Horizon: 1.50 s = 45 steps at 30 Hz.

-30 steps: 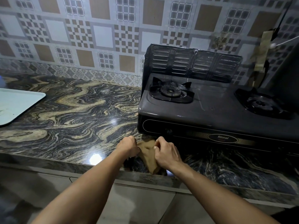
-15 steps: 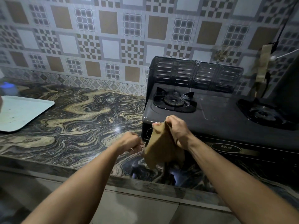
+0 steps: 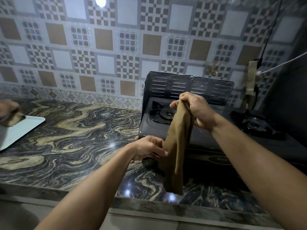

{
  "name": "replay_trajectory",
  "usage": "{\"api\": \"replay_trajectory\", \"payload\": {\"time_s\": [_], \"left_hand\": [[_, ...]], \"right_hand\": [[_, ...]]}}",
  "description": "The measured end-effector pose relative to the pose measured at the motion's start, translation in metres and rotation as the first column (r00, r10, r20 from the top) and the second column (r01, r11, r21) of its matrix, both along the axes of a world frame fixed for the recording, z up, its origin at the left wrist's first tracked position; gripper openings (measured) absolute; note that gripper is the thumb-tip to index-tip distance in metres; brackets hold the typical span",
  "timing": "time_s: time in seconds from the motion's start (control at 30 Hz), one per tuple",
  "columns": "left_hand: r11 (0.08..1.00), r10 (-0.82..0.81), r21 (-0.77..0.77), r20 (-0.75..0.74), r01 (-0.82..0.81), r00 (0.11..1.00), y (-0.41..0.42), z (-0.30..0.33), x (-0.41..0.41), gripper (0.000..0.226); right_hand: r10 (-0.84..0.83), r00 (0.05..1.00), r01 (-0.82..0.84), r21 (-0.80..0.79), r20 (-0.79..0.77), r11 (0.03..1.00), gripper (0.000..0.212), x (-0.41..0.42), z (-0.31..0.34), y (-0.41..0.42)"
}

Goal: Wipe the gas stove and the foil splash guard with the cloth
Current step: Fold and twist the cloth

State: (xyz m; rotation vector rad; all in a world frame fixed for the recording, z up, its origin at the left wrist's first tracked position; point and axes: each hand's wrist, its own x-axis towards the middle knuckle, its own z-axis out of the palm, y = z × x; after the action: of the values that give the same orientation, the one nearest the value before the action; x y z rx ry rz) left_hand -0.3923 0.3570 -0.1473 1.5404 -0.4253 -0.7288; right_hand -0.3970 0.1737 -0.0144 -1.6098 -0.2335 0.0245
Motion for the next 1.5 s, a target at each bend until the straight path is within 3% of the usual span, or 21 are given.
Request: {"api": "replay_trajectory", "payload": {"time_s": [0.1, 0.17, 0.33, 0.47, 0.6, 0.63, 0.73, 0.8, 0.9, 1.17, 1.23, 1.4, 1.5], "left_hand": [[0.976, 0.197, 0.065, 0.143, -0.208, 0.97, -0.006, 0.017, 0.0, 0.004], [0.923, 0.35, 0.072, 0.255, -0.378, 0.902, -0.007, 0.03, 0.005, 0.008], [0.863, 0.412, 0.07, 0.476, -0.501, 0.777, -0.008, 0.072, 0.027, 0.02], [0.857, 0.361, 0.067, 0.627, -0.51, 0.69, -0.022, 0.115, 0.041, 0.018], [0.857, 0.329, 0.038, 0.727, -0.513, 0.603, -0.038, 0.148, 0.068, 0.007], [0.864, 0.326, 0.033, 0.723, -0.502, 0.609, -0.04, 0.155, 0.074, 0.005], [0.899, 0.196, 0.109, 0.765, -0.424, 0.613, -0.048, 0.171, 0.092, 0.036], [0.892, 0.05, 0.208, 0.838, -0.402, 0.543, -0.059, 0.178, 0.102, 0.046], [0.824, -0.075, 0.284, 0.912, -0.49, 0.404, -0.083, 0.187, 0.126, 0.03], [0.926, 0.141, 0.034, 0.891, -0.375, 0.431, -0.14, 0.21, 0.209, 0.021], [0.934, 0.16, 0.018, 0.871, -0.356, 0.464, -0.154, 0.214, 0.222, 0.019], [0.893, 0.025, 0.181, 0.894, -0.413, 0.447, -0.19, 0.216, 0.258, 0.031], [0.815, -0.083, 0.298, 0.908, -0.496, 0.41, -0.214, 0.215, 0.274, 0.021]], "right_hand": [[-0.09, 0.995, 0.091, -0.032, 0.034, 0.995, 0.022, 0.0, 0.012, -0.013], [-0.14, 0.989, 0.143, -0.062, 0.053, 0.988, 0.021, 0.0, 0.018, -0.025], [-0.255, 0.942, 0.305, -0.233, 0.22, 0.923, 0.019, 0.006, 0.036, -0.056], [-0.073, 0.973, 0.181, -0.526, 0.22, 0.831, 0.006, 0.015, 0.053, -0.082], [0.084, 0.979, 0.089, -0.757, 0.187, 0.648, 0.031, 0.032, 0.066, -0.108], [0.109, 0.972, 0.094, -0.769, 0.209, 0.632, 0.029, 0.038, 0.068, -0.114], [0.127, 0.945, 0.146, -0.739, 0.3, 0.658, 0.017, 0.06, 0.073, -0.134], [0.11, 0.924, 0.207, -0.723, 0.365, 0.659, 0.019, 0.075, 0.076, -0.145], [0.1, 0.909, 0.245, -0.715, 0.404, 0.655, 0.027, 0.1, 0.08, -0.167], [0.131, 0.87, 0.241, -0.642, 0.475, 0.728, 0.048, 0.149, 0.101, -0.227], [0.143, 0.873, 0.281, -0.72, 0.467, 0.634, 0.052, 0.164, 0.101, -0.239], [0.243, 0.804, 0.503, -0.838, 0.543, 0.21, 0.054, 0.201, 0.101, -0.26], [0.314, 0.779, 0.537, -0.836, 0.543, 0.113, 0.045, 0.229, 0.09, -0.28]]}}
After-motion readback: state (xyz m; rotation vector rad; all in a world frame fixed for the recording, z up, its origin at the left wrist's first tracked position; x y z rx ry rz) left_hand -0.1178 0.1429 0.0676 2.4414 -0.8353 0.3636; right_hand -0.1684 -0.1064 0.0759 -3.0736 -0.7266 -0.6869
